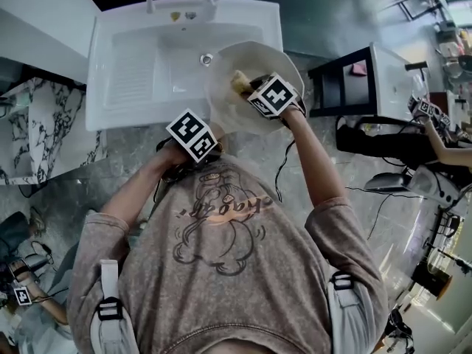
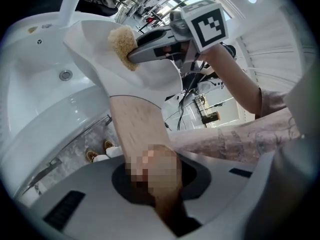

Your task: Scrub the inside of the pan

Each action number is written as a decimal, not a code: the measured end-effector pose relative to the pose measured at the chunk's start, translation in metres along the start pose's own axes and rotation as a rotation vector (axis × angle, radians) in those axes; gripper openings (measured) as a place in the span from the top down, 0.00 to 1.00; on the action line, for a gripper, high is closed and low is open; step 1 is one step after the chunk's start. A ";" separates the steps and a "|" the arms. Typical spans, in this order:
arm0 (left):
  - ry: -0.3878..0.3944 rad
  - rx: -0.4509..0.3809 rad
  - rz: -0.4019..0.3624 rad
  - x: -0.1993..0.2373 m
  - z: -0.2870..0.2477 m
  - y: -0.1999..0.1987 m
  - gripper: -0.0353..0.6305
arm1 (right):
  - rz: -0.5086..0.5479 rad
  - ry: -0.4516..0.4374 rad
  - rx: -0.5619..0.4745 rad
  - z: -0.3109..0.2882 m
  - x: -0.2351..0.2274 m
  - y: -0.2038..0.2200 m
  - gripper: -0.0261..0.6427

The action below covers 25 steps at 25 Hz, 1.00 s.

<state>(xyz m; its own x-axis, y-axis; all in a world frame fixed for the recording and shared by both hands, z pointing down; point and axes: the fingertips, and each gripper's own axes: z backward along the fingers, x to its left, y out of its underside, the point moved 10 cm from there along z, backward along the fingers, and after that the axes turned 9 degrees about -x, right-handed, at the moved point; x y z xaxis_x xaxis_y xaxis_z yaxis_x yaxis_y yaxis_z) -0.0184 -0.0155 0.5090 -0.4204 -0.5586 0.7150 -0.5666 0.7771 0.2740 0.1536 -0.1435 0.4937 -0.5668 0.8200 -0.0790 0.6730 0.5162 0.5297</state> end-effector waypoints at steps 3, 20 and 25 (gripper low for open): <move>-0.010 -0.009 0.013 0.001 0.003 -0.003 0.85 | -0.008 0.005 -0.020 0.005 0.004 -0.001 0.75; -0.126 -0.178 0.197 0.037 0.058 0.007 0.85 | -0.123 0.086 -0.348 0.060 0.006 -0.005 0.75; -0.171 -0.237 0.264 0.051 0.075 0.010 0.85 | -0.206 0.143 -0.419 0.070 0.005 0.014 0.75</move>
<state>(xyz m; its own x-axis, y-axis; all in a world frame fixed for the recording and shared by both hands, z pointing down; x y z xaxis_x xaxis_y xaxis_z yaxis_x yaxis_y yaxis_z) -0.0991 -0.0579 0.4998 -0.6534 -0.3549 0.6687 -0.2520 0.9349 0.2500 0.1932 -0.1153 0.4417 -0.7478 0.6536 -0.1167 0.3072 0.4964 0.8119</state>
